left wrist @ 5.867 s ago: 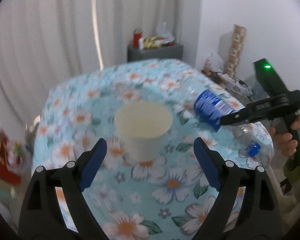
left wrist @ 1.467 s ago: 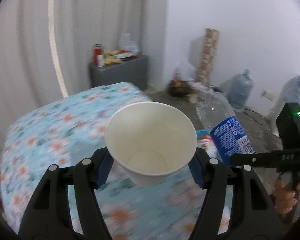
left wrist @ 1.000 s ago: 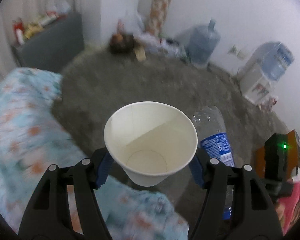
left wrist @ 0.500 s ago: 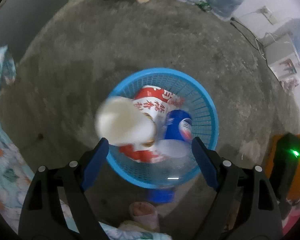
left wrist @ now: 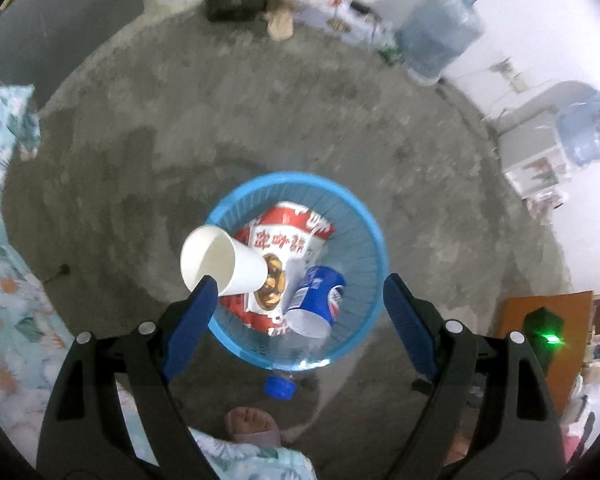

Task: Collect trash
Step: 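Carry the cup and bottle over the blue wastebasket and open both grippers, then push the paper cup down into the wastebasket with the right gripper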

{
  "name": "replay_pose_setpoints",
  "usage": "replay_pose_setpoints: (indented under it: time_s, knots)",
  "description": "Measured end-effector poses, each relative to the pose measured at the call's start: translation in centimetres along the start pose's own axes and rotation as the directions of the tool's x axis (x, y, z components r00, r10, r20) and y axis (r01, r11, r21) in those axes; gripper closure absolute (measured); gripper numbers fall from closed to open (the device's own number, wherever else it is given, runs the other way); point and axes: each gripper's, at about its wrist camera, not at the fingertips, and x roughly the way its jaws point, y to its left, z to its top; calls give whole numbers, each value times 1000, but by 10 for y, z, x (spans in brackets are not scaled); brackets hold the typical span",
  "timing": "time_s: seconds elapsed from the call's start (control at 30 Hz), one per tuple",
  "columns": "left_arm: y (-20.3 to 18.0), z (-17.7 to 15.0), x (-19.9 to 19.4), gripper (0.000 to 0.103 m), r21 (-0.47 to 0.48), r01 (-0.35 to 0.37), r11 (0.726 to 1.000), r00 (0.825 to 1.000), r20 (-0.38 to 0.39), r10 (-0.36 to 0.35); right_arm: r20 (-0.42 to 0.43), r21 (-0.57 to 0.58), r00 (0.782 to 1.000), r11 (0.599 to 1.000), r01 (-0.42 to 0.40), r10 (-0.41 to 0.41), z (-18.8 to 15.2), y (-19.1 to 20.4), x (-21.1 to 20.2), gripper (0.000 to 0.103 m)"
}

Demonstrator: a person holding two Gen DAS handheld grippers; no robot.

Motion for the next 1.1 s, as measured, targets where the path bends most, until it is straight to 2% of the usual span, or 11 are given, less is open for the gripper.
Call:
replay_pose_setpoints:
  time_s: [0.13, 0.23, 0.4, 0.5, 0.57, 0.6, 0.63, 0.73, 0.9, 1.0, 1.1]
  knots:
    - [7, -8, -68, 23, 22, 39, 999, 993, 110, -41, -35, -97, 999, 994, -43, 39, 0, 40, 8, 29]
    - [21, -22, -121, 23, 36, 24, 999, 982, 189, -31, -81, -182, 995, 981, -71, 57, 6, 84, 31, 29]
    - [61, -65, -200, 23, 20, -47, 999, 956, 292, 39, -150, -336, 988, 942, -7, -46, 15, 160, 99, 31]
    - [85, -93, -230, 23, -12, -69, 998, 945, 319, 69, -156, -425, 971, 899, 101, -183, 13, 182, 142, 44]
    - [103, -117, -251, 23, -43, -80, 996, 936, 341, 90, -147, -466, 953, 868, 171, -267, 12, 186, 159, 61]
    - [111, -129, -260, 23, -59, -86, 995, 930, 353, 101, -145, -468, 946, 862, 194, -291, 11, 186, 163, 76]
    - [118, -138, -268, 23, -70, -88, 994, 925, 363, 108, -141, -463, 945, 864, 199, -294, 12, 184, 161, 86]
    - [134, -161, -285, 23, -100, -98, 990, 909, 396, 130, -120, -437, 959, 881, 181, -257, 19, 169, 135, 99]
    - [150, -190, -308, 23, -141, -100, 985, 875, 459, 154, -32, -380, 975, 905, 193, -222, 40, 129, 60, 99]
    - [156, -207, -319, 23, -143, -112, 983, 852, 495, 170, 45, -375, 960, 886, 273, -277, 42, 109, 24, 99]
    - [160, -218, -321, 23, -143, -113, 983, 853, 494, 169, 64, -356, 940, 872, 336, -336, 39, 90, 15, 99]
